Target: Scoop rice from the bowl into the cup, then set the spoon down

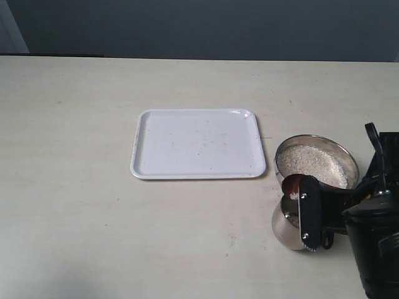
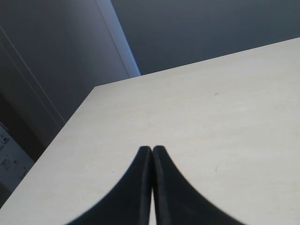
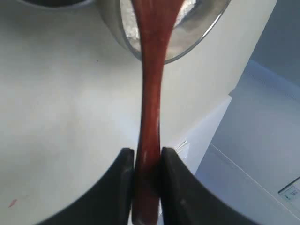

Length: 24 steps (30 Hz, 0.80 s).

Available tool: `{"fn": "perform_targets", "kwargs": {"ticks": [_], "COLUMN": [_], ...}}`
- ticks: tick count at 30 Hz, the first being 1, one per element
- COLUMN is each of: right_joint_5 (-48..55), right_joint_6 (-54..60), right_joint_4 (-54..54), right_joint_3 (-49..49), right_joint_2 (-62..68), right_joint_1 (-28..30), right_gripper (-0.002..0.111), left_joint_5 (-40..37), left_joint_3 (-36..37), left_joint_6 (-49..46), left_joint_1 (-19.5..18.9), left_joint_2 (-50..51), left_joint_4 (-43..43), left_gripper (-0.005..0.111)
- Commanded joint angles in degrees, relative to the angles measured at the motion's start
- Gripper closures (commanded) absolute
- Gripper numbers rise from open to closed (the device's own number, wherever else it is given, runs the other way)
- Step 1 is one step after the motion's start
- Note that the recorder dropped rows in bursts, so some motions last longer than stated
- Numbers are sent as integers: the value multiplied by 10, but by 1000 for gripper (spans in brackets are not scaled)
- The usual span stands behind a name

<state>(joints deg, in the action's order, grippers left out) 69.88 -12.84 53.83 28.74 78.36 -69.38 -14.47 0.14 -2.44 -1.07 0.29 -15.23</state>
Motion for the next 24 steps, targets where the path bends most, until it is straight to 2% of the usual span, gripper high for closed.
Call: {"fn": "perform_targets", "kwargs": {"ticks": [1,24], "right_joint_5": [1,1], "right_joint_6": [18,46], "right_joint_4": [13,48], "right_joint_3": [-1,-1], "right_joint_2": [1,-23], "right_joint_1": [0,0], "right_gripper": [109,109], "left_joint_5": [6,6], "left_joint_3": [-1,-1], "left_joint_6": [4,4], "left_joint_1": [6,6], "left_joint_2": [-3,-3], "left_joint_4": [1,1], "left_gripper": [106,106]}}
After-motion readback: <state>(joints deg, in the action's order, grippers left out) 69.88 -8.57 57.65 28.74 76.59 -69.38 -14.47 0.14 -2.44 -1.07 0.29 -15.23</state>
